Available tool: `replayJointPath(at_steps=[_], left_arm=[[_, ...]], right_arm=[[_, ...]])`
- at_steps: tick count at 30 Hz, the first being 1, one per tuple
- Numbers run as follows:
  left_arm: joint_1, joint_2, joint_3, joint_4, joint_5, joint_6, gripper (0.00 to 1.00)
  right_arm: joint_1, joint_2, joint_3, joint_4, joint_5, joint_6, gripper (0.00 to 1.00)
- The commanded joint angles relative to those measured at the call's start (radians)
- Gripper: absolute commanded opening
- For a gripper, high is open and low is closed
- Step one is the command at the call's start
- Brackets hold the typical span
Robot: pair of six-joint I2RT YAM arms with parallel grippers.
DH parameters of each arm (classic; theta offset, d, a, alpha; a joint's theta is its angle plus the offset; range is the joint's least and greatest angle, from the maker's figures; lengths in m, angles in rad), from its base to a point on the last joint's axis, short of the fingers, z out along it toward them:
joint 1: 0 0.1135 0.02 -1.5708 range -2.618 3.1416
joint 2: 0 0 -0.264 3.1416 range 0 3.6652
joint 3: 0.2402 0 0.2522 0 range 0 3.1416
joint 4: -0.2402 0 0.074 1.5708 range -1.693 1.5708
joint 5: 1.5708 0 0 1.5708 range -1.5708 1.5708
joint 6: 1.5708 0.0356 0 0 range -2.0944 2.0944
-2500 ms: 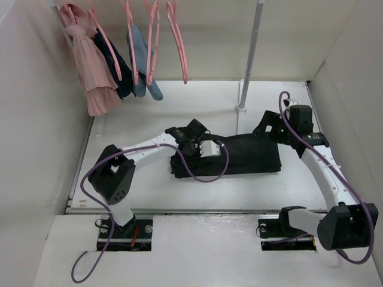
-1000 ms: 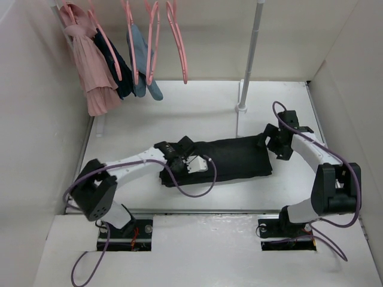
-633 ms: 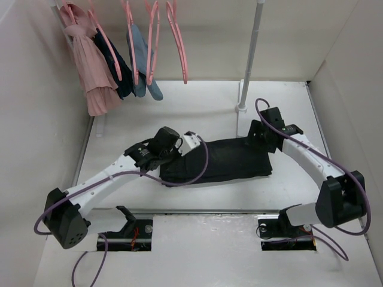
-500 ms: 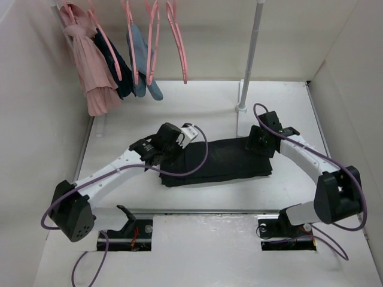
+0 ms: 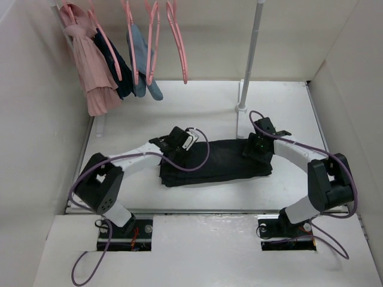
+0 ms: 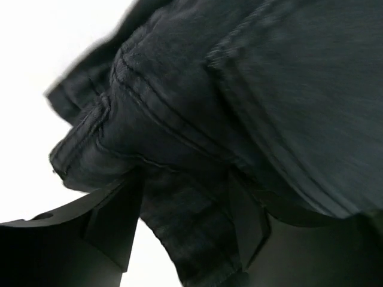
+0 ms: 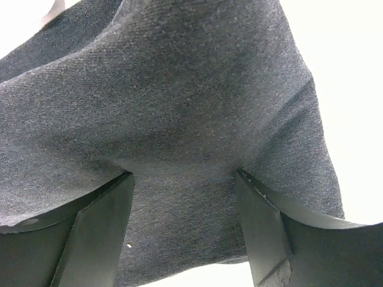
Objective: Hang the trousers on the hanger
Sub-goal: Fold the trousers at the center of the board.
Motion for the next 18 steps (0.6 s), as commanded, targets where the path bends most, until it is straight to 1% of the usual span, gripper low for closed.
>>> replayJointPath(at_steps=[1,3,4,5,6,7,8,9,10,11,13,14,15,16,17,18], left_arm=[[0.044,0.053,0.003,0.034,-0.107,0.016,0.53],[0.062,0.053,-0.029,0.071,-0.13,0.043,0.53],[0.062,0.031,-0.051,0.081,-0.13,0.057,0.53],[0.062,0.01,-0.051,0.081,-0.116,0.082,0.53],[0.062,-0.049,-0.06,0.091,-0.107,0.082,0.53],[0.053,-0.083,-0.06,0.091,-0.081,0.1,0.56],[0.053,-0.116,-0.06,0.082,-0.081,0.111,0.57],[0.021,-0.175,-0.06,0.081,-0.081,0.131,0.58],[0.007,-0.199,-0.06,0.065,-0.081,0.14,0.6],[-0.005,-0.216,-0.051,0.025,-0.081,0.14,0.62],[-0.028,-0.243,-0.042,-0.029,-0.081,0.14,0.62],[-0.028,-0.255,-0.03,-0.07,-0.059,0.125,0.64],[-0.028,-0.271,-0.03,-0.084,-0.059,0.114,0.64],[-0.028,-0.312,-0.03,-0.093,-0.043,0.105,0.62],[-0.028,-0.338,-0.019,-0.093,-0.024,0.078,0.62],[-0.028,-0.364,0.009,-0.115,-0.01,0.064,0.62]], right_arm=[[-0.032,-0.008,0.017,-0.003,0.041,0.017,0.74],[-0.043,-0.038,0.026,-0.003,0.041,0.008,0.74],[-0.043,-0.052,0.026,-0.012,0.065,-0.006,0.74],[-0.014,-0.068,0.063,-0.038,0.093,-0.006,0.74],[0.015,-0.109,0.084,-0.055,0.131,-0.033,0.76],[0.05,-0.129,0.109,-0.075,0.22,-0.044,0.77],[0.119,-0.15,0.171,-0.096,0.261,-0.055,0.82],[0.15,-0.187,0.213,-0.14,0.298,-0.082,0.84],[0.181,-0.201,0.259,-0.165,0.331,-0.098,0.87],[0.231,-0.213,0.372,-0.188,0.373,-0.119,0.91],[0.288,-0.227,0.5,-0.213,0.389,-0.205,0.94],[0.314,-0.227,0.567,-0.213,0.389,-0.237,0.96],[0.359,-0.218,0.691,-0.201,0.366,-0.273,0.98],[0.373,-0.198,0.747,-0.163,0.336,-0.337,1.0],[0.382,-0.186,0.796,-0.133,0.223,-0.368,1.0],[0.382,-0.172,0.88,-0.104,0.158,-0.392,1.0]])
